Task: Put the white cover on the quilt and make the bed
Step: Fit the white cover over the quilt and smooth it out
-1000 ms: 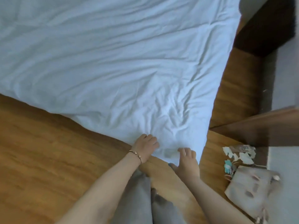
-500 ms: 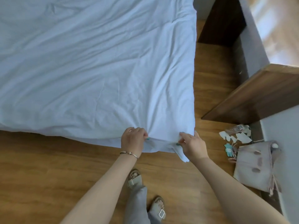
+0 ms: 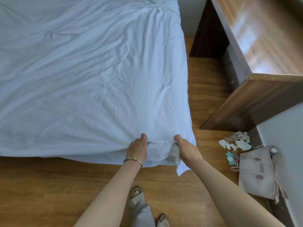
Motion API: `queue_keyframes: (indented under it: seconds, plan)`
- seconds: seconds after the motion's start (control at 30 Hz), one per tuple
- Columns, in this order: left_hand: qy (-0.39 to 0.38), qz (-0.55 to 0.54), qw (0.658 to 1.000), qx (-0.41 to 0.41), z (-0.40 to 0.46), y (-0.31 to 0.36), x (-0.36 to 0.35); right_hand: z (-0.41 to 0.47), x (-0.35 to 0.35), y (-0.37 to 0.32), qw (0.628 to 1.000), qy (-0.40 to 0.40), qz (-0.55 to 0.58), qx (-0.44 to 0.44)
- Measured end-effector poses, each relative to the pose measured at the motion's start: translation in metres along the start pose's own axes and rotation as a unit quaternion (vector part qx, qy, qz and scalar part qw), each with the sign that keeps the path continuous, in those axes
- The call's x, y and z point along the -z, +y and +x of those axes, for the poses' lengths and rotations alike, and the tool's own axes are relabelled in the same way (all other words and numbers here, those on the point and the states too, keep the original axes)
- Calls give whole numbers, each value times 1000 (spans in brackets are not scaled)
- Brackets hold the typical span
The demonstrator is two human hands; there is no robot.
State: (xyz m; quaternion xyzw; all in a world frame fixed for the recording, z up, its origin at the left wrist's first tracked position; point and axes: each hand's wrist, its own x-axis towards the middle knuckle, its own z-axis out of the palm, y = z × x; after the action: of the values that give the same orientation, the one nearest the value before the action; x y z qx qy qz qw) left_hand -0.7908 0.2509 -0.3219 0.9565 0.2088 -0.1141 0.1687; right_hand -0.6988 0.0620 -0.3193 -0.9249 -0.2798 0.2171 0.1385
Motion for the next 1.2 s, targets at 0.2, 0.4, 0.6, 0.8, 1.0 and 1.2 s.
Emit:
queue_keyframes:
  seconds: [0.2,0.4,0.6,0.8,1.0,1.2]
  plan:
    - [-159,-50,986,-28,2,-12,-23,-6,-21,21,992,-65,-92,50]
    - [-211,-26,977,-28,-7,-6,-35,-11,-42,19,980,-113,-164,10]
    - [-255,1,967,-17,-18,-3,-35,-18,-46,12,976,-170,-131,-27]
    - [-299,5,954,8,-38,-7,-47,-32,-55,8,968,-225,-113,-4]
    - [-320,5,947,12,-51,-5,-52,-38,-58,12,958,-269,-102,-6]
    - [-374,4,927,26,-72,-12,-65,-59,-78,10,950,-299,-87,-16]
